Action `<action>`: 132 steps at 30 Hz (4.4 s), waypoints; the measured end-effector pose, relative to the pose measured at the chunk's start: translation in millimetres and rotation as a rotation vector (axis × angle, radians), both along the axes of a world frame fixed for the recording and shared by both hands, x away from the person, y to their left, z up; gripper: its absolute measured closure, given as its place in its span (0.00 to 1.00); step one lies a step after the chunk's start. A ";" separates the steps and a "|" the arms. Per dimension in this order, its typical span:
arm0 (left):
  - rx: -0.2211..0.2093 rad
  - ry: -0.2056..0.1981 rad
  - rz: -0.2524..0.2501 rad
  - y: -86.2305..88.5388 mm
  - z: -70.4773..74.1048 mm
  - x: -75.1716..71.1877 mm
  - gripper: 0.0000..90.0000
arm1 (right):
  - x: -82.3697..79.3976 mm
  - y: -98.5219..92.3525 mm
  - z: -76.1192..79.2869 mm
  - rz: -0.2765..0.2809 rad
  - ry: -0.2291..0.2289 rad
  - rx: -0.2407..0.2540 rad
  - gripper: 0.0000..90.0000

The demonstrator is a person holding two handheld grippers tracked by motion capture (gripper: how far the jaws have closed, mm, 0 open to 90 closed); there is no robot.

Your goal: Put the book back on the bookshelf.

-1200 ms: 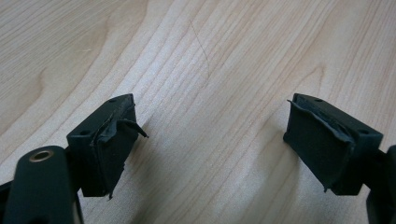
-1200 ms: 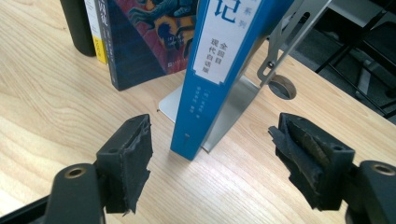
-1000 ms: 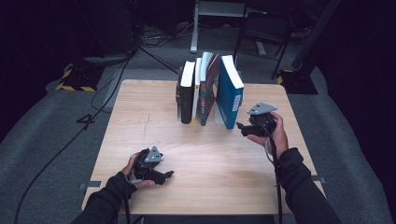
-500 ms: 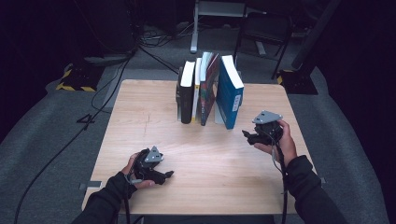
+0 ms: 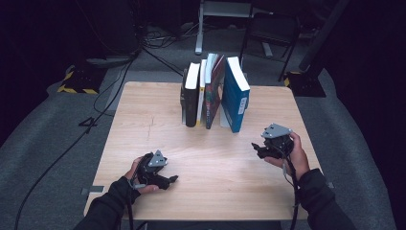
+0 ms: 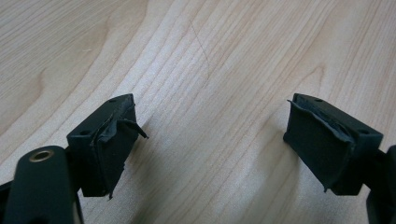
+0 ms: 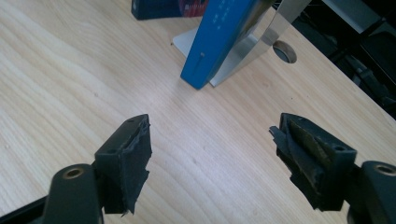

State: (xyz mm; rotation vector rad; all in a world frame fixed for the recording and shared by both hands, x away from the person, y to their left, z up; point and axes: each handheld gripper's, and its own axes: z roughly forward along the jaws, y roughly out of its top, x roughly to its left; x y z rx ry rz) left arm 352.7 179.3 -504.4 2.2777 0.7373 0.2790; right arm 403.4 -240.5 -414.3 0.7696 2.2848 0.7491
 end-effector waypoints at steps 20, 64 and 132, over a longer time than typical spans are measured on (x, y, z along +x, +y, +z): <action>0.000 0.000 0.002 -0.3 -0.1 0.1 0.19 | -27.3 -24.5 -35.1 -0.010 0.028 -0.045 0.29; 0.003 0.000 0.006 -1.5 0.0 0.5 0.18 | -84.5 -116.1 -78.6 -0.103 0.069 0.197 0.31; 0.000 0.003 -0.011 -1.2 -0.1 1.9 0.18 | -91.5 -156.7 -90.1 -0.185 0.186 0.318 0.26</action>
